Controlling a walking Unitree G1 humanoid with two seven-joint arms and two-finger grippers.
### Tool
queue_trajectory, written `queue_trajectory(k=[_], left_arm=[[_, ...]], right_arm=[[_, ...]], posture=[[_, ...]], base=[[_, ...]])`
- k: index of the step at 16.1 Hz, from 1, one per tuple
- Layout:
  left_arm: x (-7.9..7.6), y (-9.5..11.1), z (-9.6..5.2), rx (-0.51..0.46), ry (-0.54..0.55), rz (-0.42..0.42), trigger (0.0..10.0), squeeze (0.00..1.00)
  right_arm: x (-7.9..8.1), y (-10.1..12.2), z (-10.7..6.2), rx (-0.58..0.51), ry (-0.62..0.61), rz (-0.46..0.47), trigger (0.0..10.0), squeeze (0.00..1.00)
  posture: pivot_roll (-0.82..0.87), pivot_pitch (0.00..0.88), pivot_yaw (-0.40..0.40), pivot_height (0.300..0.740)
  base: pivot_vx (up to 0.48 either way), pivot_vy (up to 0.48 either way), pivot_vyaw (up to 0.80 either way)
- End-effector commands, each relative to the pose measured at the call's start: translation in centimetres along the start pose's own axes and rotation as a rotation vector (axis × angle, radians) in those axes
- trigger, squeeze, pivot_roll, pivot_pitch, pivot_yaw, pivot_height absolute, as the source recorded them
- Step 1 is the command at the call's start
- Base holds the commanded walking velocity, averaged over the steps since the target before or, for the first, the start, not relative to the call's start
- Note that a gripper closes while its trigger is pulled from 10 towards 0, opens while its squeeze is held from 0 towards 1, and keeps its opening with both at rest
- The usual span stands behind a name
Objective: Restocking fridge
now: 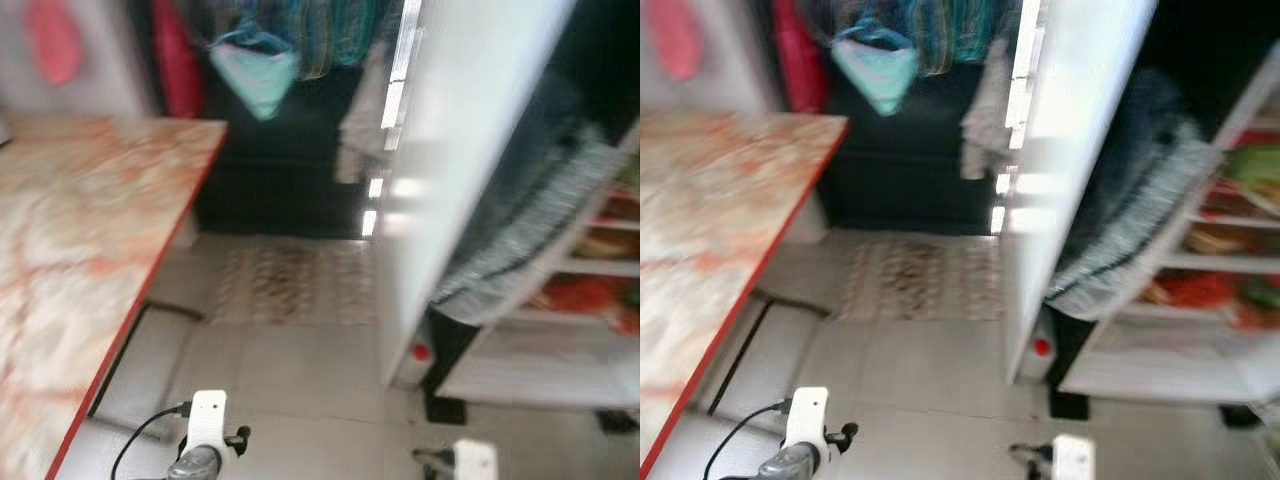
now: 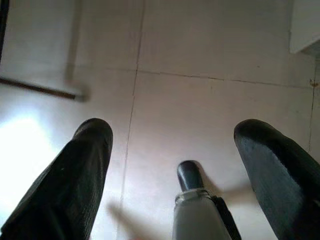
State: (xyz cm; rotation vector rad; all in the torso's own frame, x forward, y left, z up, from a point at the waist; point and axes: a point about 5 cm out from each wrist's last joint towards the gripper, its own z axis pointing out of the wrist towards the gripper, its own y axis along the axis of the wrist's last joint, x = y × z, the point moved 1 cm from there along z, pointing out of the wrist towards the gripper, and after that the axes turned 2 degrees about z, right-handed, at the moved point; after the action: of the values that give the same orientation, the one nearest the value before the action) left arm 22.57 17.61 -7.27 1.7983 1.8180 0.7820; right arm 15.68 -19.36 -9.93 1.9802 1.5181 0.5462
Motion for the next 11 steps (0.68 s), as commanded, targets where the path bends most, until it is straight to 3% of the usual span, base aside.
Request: queue_trajectory(k=[1,9,11], left_arm=[[0.14,-0.77,-0.12,0.035,-0.003,-0.010,10.0,0.00],[-0.08,-1.32,-0.22,0.059,-0.031,0.013,10.0,0.00],[-0.06,-1.54,-0.26,0.068,-0.032,0.054,10.0,0.00]], right_arm=[[0.12,-0.90,-0.29,0.029,-0.003,0.020,10.0,0.00],[0.22,-1.30,-0.46,0.034,-0.010,0.021,10.0,0.00],[0.36,-1.25,-0.44,0.033,-0.007,0.022,10.0,0.00]], posture=[[-0.12,0.000,0.040,0.740],[-0.11,0.042,0.041,0.740],[-0.11,0.045,0.043,0.740]], base=[[0.000,0.000,-0.77],[0.000,0.000,-0.77],[0.000,-0.480,-0.77]])
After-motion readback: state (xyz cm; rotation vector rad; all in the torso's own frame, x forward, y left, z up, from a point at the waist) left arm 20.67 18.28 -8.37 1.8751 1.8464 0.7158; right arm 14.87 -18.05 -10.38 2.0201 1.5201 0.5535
